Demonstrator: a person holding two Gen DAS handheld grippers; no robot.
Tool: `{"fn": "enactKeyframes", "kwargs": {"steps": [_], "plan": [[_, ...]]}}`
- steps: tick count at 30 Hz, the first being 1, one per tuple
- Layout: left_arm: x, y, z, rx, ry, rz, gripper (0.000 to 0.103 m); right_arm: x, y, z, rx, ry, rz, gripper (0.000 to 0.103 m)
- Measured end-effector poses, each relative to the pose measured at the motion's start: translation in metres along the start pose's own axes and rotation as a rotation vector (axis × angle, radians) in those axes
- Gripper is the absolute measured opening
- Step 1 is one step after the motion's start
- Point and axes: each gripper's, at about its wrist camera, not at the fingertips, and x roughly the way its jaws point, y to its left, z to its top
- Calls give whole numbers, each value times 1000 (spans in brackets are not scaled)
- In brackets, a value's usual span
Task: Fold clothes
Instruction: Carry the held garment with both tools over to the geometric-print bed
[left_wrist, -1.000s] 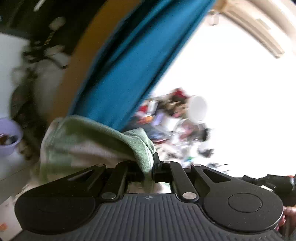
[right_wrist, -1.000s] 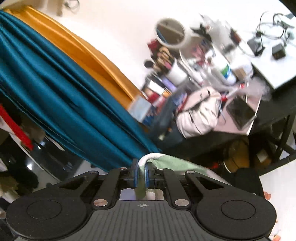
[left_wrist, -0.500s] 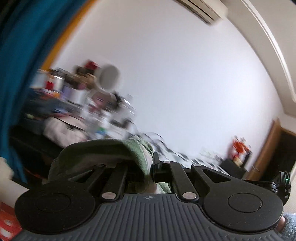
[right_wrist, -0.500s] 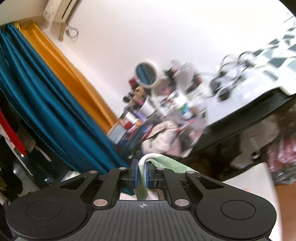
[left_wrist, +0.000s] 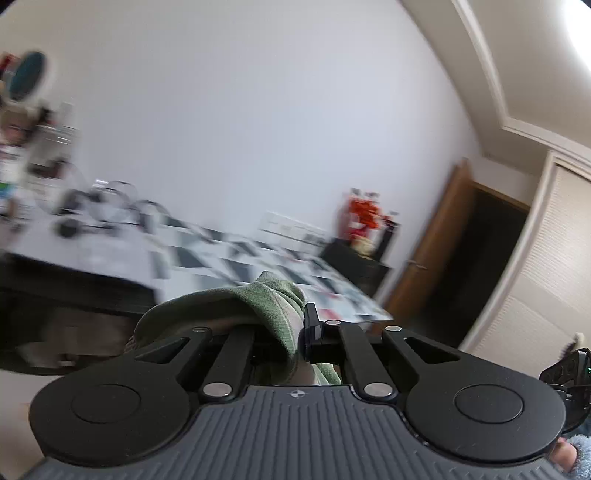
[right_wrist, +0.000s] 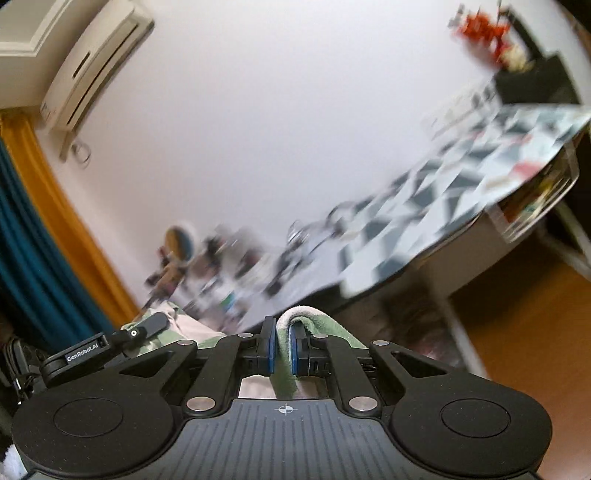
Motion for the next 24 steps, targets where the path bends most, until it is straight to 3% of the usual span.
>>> {"fn": "enactKeyframes", "kwargs": {"steps": [4,8,14,17,20,24], "plan": [[60,-23,6,48,0,-78,8,-32,-41,37,-2,-97,-57,7],[125,-35,8,13,23,-121,8,-41,-90,75,60,-162,-117,7],[257,-25,32,2,45,-194,8,-20,-179,151,168,-272,-197,7],[334,-11,68,-3,33,-231,8,16,-212,215,177,-345,-218,7],[413,-1,127,3,-13,-256,8,67,-229,302,177,-408,-215,7],[480,16,221,53,-206,-253,8,133,-216,427,9,-539,-171,7]]}}
